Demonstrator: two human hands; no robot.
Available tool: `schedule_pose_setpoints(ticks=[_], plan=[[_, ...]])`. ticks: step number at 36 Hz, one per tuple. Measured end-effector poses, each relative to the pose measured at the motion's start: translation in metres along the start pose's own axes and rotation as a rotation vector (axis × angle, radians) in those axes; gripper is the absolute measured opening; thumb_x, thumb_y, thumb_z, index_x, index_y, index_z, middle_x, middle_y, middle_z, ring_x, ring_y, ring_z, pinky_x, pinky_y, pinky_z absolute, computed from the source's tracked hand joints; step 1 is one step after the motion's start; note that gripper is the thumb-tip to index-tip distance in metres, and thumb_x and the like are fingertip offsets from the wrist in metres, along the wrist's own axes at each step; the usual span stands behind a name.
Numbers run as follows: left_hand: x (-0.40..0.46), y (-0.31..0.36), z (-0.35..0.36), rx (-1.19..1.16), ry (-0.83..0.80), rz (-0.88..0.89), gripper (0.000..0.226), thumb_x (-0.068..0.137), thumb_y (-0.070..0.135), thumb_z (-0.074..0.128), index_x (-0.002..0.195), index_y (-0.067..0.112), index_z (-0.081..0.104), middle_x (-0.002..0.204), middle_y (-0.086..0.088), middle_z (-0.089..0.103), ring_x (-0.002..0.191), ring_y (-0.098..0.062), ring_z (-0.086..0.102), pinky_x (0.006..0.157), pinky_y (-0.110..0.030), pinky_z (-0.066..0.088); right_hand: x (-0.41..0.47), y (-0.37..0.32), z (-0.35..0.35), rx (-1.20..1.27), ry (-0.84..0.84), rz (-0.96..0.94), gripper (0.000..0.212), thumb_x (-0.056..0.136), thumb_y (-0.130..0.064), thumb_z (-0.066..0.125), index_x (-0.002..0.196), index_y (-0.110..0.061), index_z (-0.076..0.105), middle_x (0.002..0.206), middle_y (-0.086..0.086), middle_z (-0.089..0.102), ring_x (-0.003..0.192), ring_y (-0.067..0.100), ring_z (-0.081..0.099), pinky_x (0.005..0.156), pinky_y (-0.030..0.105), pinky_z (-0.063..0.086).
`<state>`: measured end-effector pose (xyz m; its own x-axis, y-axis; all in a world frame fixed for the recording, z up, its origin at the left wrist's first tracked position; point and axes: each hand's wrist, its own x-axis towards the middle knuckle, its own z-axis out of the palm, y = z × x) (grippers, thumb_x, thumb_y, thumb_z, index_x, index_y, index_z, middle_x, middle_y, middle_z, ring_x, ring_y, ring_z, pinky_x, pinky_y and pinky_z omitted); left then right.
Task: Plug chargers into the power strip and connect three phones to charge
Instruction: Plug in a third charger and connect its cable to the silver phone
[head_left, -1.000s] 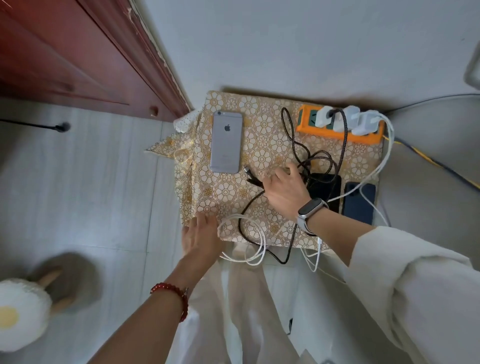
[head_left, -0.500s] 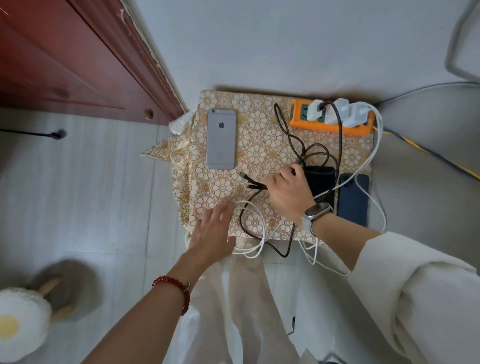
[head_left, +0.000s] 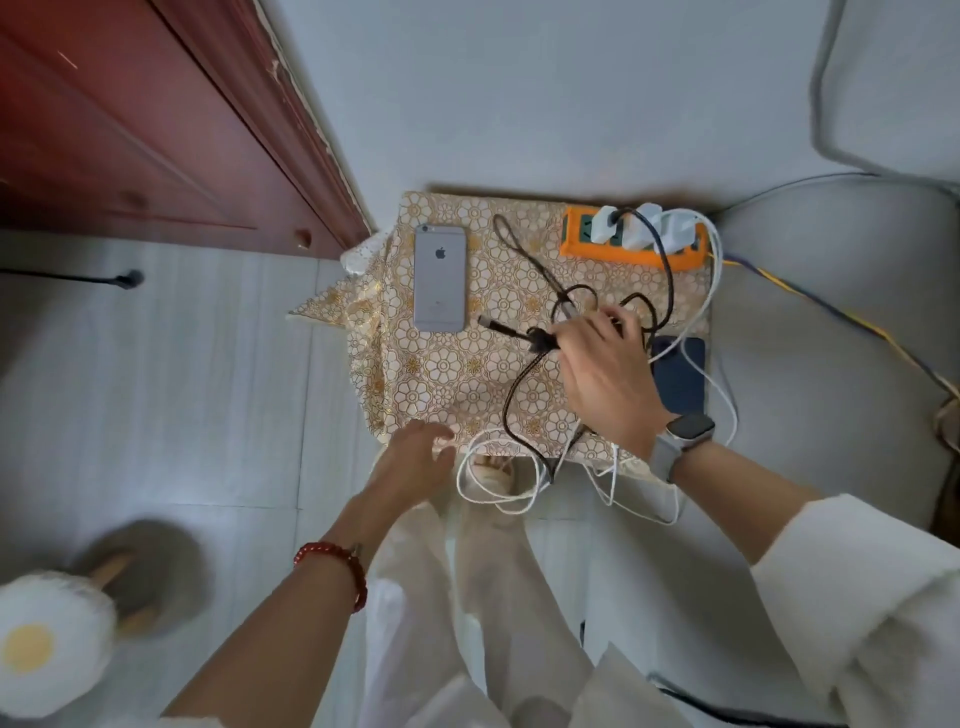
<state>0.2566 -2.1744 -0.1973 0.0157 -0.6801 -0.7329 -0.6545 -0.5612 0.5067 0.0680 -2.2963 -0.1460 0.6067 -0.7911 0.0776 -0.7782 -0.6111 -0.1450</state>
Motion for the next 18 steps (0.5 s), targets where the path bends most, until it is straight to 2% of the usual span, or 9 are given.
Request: schedule_pose_setpoints(ticks=[2, 6, 8, 11, 13, 15, 18], plan=[[-0.005, 0.005, -0.011, -0.077, 0.016, 0.032, 0.033, 0.092, 0.021, 0.051, 0.124, 0.014, 0.054, 0.135, -0.007, 0.047, 0.120, -0.023, 0.048, 0.100, -0.034, 0.040, -0.004, -0.004, -0.010, 0.043, 0.067, -0.004, 0.027, 0.072, 0.003, 0.063, 0.095, -0.006, 0.053, 0.085, 0.010, 0.070, 0.085, 0.026, 0.065, 0.094, 0.039, 0.027], [-0.016, 0.019, -0.024, -0.207, 0.008, 0.114, 0.044, 0.091, 0.019, 0.054, 0.133, 0.018, 0.045, 0.138, -0.003, 0.046, 0.121, -0.019, 0.047, 0.094, -0.032, 0.041, -0.005, -0.005, -0.035, 0.165, 0.206, 0.103, 0.015, 0.082, -0.007, 0.043, 0.096, -0.008, 0.050, 0.085, 0.012, 0.067, 0.090, 0.024, 0.056, 0.098, 0.039, 0.027], [-0.019, 0.028, -0.026, -0.273, -0.016, 0.138, 0.049, 0.089, 0.015, 0.056, 0.136, 0.019, 0.042, 0.140, -0.002, 0.044, 0.122, -0.019, 0.045, 0.094, -0.034, 0.044, 0.000, -0.003, -0.048, 0.218, 0.234, 0.122, 0.013, 0.084, -0.006, 0.043, 0.095, -0.010, 0.046, 0.085, 0.014, 0.065, 0.092, 0.019, 0.047, 0.098, 0.039, 0.027], [-0.022, 0.046, -0.026, -0.402, -0.104, 0.166, 0.058, 0.087, 0.012, 0.059, 0.139, 0.027, 0.036, 0.146, 0.000, 0.036, 0.129, -0.018, 0.038, 0.103, -0.043, 0.041, 0.010, 0.001, -0.067, 0.272, 0.269, 0.117, 0.009, 0.085, -0.006, 0.045, 0.092, -0.010, 0.042, 0.080, 0.014, 0.060, 0.087, 0.019, 0.042, 0.091, 0.035, 0.029], [-0.026, 0.062, -0.028, -0.490, -0.167, 0.200, 0.066, 0.087, 0.010, 0.059, 0.142, 0.031, 0.028, 0.150, 0.003, 0.029, 0.134, -0.018, 0.033, 0.107, -0.046, 0.037, 0.016, 0.000, -0.075, 0.332, 0.251, 0.128, 0.005, 0.086, -0.008, 0.045, 0.090, -0.010, 0.043, 0.074, 0.008, 0.050, 0.079, 0.017, 0.039, 0.078, 0.030, 0.030], [-0.031, 0.078, -0.030, -0.576, -0.209, 0.234, 0.067, 0.088, 0.010, 0.059, 0.143, 0.031, 0.027, 0.151, 0.006, 0.028, 0.134, -0.016, 0.033, 0.108, -0.043, 0.035, 0.019, 0.000, -0.077, 0.400, 0.156, 0.174, 0.008, 0.088, -0.011, 0.045, 0.092, -0.005, 0.049, 0.073, 0.004, 0.047, 0.074, 0.016, 0.040, 0.072, 0.028, 0.028], [-0.036, 0.096, -0.033, -0.656, -0.222, 0.274, 0.041, 0.090, 0.011, 0.057, 0.128, 0.024, 0.049, 0.134, 0.006, 0.049, 0.124, -0.013, 0.046, 0.103, -0.035, 0.039, 0.016, 0.002, -0.069, 0.508, -0.007, 0.221, 0.016, 0.090, -0.013, 0.045, 0.091, 0.001, 0.053, 0.071, 0.005, 0.048, 0.066, 0.022, 0.045, 0.065, 0.031, 0.032]])
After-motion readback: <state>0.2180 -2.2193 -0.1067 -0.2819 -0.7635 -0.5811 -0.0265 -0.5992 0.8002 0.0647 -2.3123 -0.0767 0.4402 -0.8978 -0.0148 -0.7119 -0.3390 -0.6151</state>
